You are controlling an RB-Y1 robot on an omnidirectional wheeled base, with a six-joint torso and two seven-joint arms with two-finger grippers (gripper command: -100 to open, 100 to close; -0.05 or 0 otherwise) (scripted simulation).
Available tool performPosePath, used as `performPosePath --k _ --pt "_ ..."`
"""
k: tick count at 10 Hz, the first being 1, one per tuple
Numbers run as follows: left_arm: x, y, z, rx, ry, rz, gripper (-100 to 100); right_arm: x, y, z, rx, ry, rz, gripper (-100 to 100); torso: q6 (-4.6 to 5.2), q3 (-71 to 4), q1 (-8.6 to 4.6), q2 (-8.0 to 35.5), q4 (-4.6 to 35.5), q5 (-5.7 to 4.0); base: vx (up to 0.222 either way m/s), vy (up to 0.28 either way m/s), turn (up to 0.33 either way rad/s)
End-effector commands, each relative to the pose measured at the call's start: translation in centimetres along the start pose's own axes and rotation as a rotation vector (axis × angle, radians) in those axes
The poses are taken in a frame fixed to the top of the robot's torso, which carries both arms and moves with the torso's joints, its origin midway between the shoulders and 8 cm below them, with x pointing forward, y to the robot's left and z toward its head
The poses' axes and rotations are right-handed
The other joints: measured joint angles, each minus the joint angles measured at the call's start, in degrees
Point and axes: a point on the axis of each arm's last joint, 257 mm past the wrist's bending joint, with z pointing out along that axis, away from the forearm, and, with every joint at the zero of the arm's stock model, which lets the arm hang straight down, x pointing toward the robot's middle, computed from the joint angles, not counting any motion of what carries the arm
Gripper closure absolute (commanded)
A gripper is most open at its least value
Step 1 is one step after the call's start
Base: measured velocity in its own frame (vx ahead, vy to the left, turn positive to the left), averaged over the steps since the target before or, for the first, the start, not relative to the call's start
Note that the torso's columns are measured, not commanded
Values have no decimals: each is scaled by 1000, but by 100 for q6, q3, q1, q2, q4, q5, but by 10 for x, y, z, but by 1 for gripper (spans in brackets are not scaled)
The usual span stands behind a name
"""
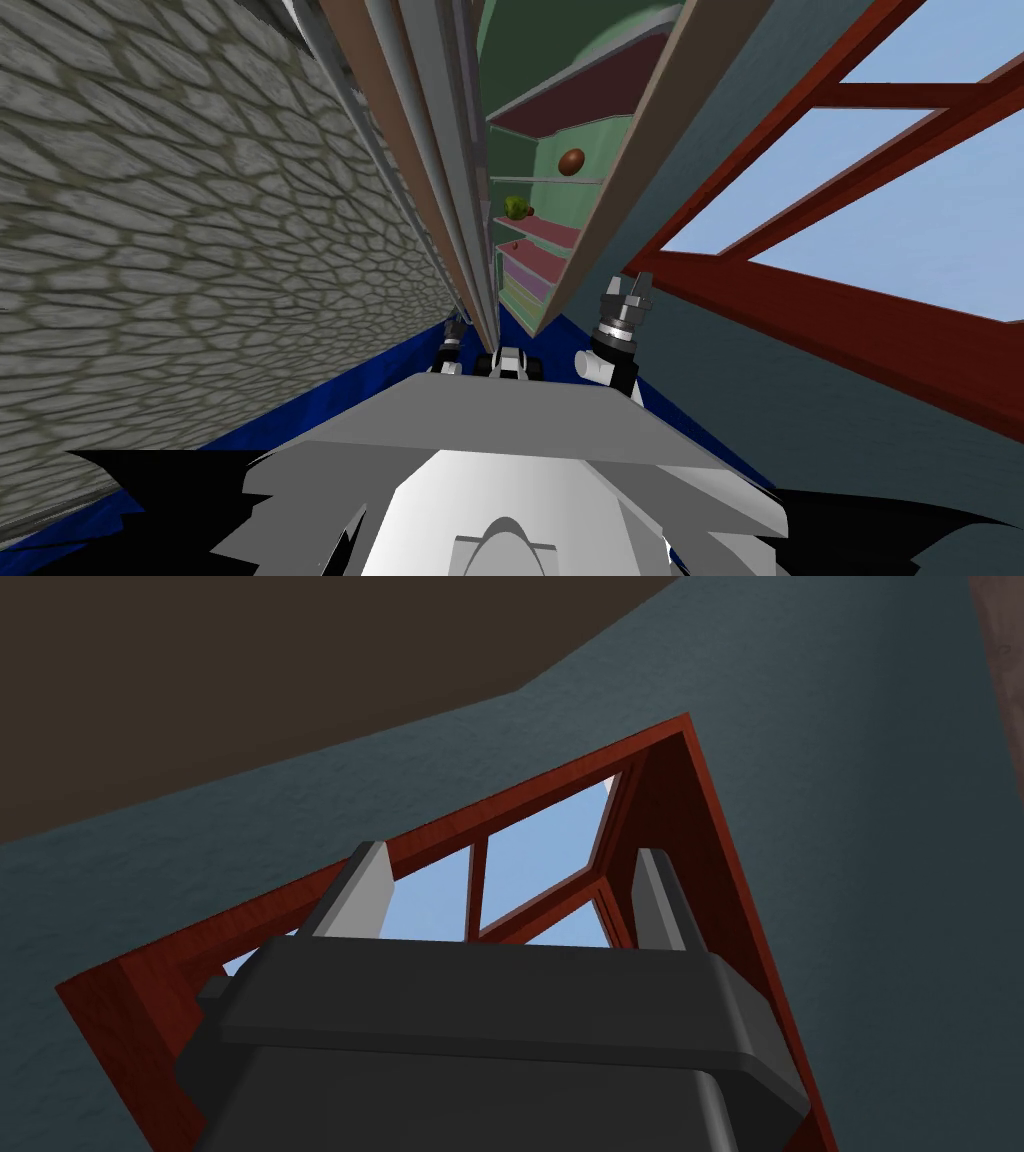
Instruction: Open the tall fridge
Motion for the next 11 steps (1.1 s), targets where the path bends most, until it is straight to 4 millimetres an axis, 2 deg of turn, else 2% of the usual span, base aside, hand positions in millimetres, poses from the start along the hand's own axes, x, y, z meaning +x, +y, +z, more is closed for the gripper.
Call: performPosePath --k 1,5,6,7,11 --pt "15 0 9 -13 45 -5 100 0 0 0 0 0 0 0 2 -2 -14 -4 2 -4 -31 341 -108" --pt "29 8 17 -48 96 -6 100 0 0 0 0 0 0 0 -4 7 -55 17 0 -12 -38 322 -118" --pt "24 9 13 -47 80 -4 100 0 0 0 0 0 0 0 -10 9 -50 21 -2 -11 -10 134 -28" --pt "25 5 18 -62 85 -8 -100 0 0 0 0 0 0 0 -20 10 -80 23 -9 -16 -11 31 -36" --pt "25 -3 28 -92 90 -15 -100 0 0 0 0 0 1 0 -14 1 -19 1 -18 4 -21 -2 -31"
